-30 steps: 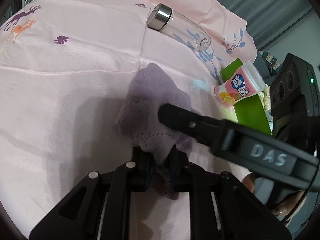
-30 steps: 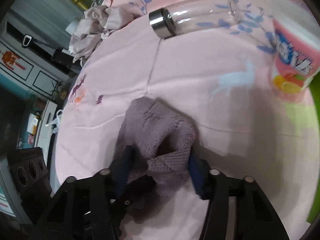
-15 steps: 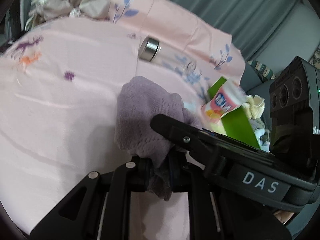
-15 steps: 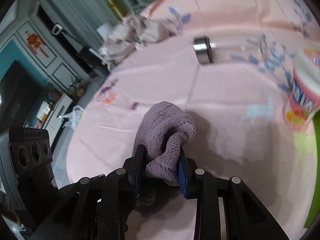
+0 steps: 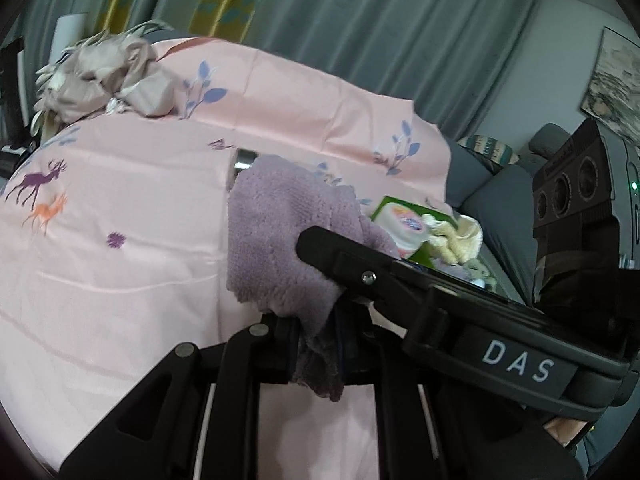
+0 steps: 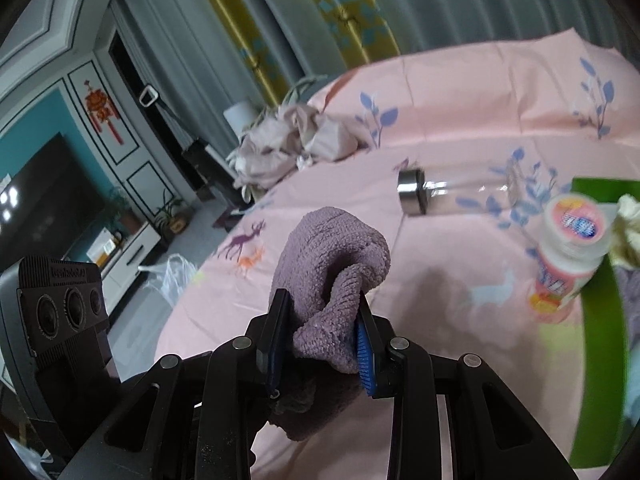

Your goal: Organize soft objects

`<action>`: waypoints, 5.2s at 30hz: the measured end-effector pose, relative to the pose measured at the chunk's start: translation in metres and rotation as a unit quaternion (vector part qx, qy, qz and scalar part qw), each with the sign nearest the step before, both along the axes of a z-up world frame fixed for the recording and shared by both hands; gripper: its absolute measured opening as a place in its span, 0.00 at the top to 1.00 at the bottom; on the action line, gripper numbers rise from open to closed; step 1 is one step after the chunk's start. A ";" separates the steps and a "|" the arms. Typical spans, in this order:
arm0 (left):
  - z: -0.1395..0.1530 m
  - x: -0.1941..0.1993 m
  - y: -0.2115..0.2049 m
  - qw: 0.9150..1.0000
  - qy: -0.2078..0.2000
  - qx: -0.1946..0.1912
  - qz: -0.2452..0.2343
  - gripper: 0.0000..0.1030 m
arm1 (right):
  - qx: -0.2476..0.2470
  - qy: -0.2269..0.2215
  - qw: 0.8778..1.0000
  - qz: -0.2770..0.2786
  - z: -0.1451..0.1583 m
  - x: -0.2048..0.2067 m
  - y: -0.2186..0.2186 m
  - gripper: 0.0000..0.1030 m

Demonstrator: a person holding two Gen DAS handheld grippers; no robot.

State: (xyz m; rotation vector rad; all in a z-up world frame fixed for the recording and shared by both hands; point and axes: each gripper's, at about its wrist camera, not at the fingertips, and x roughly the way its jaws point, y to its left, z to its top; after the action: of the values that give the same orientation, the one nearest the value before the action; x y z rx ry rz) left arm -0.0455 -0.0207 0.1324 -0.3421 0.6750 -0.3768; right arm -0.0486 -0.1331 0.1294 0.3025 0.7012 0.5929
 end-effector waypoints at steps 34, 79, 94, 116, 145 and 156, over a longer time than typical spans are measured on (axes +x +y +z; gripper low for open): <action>0.058 0.015 -0.168 0.976 -0.069 0.040 -0.203 0.90 | 0.076 -0.059 0.969 -0.229 0.033 -0.059 -0.176 0.68; -0.021 0.100 -0.277 0.950 0.094 0.098 -0.280 0.89 | 0.123 0.127 0.919 -0.353 -0.062 0.000 -0.280 0.68; -0.038 0.115 -0.281 0.949 0.137 0.112 -0.261 0.69 | 0.113 0.169 0.902 -0.381 -0.072 0.004 -0.286 0.68; -0.039 0.106 -0.286 0.951 0.132 0.137 -0.243 0.54 | 0.105 0.174 0.894 -0.398 -0.070 0.001 -0.287 0.68; 0.020 0.059 -0.214 0.975 0.013 0.155 -0.158 0.01 | 0.043 0.078 0.924 -0.372 -0.023 -0.020 -0.252 0.22; 0.035 0.039 -0.188 0.981 -0.008 0.139 -0.134 0.01 | 0.005 0.037 0.935 -0.352 0.004 -0.030 -0.228 0.16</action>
State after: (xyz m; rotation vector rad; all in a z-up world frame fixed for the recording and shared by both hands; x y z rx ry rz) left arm -0.0068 -0.2084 0.1675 0.0189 0.7502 -0.5328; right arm -0.0783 -0.3608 0.1330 0.5554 0.6091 -0.0995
